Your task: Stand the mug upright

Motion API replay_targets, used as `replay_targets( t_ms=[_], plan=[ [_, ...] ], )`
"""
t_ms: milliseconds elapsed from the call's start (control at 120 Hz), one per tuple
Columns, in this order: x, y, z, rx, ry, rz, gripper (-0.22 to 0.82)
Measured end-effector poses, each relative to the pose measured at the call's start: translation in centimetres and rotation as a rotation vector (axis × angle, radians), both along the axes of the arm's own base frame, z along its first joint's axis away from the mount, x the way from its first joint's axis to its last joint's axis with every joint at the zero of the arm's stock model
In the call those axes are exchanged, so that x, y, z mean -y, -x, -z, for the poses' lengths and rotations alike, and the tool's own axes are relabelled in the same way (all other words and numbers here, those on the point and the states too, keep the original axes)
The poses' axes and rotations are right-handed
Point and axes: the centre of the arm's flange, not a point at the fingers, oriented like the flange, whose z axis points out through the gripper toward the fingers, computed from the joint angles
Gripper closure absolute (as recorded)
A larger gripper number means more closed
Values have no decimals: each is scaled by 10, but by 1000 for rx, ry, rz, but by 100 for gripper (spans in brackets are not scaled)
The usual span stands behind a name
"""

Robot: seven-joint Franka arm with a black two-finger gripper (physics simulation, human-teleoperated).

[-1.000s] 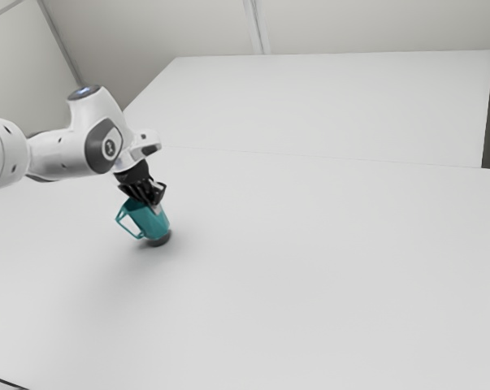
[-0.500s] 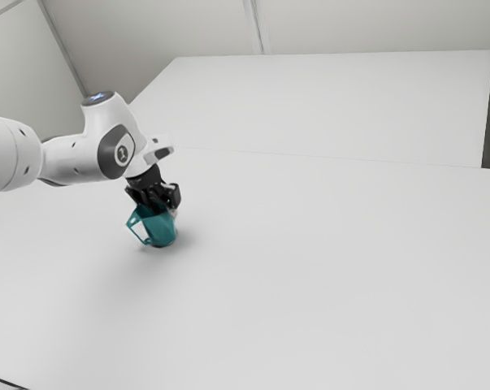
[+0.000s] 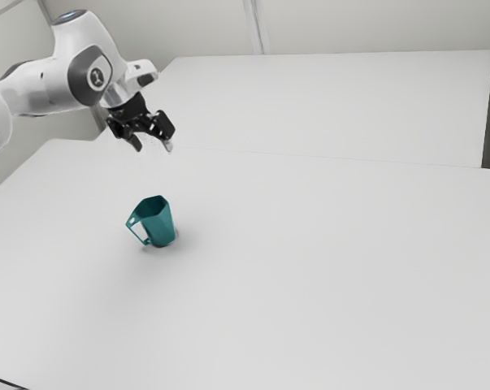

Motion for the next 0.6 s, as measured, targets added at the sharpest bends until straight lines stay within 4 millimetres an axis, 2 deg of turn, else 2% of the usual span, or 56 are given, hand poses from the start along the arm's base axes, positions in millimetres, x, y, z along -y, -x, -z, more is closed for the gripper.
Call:
replay_targets(
  t_ms=[108,267,383,600],
  plan=[
    [2,-9,-37,-9,-7,15,2],
    [11,-4,-82,-32,-7,39,1],
    [15,3,-88,-67,-3,56,1],
    [14,9,-87,-106,4,73,0]
  ],
)
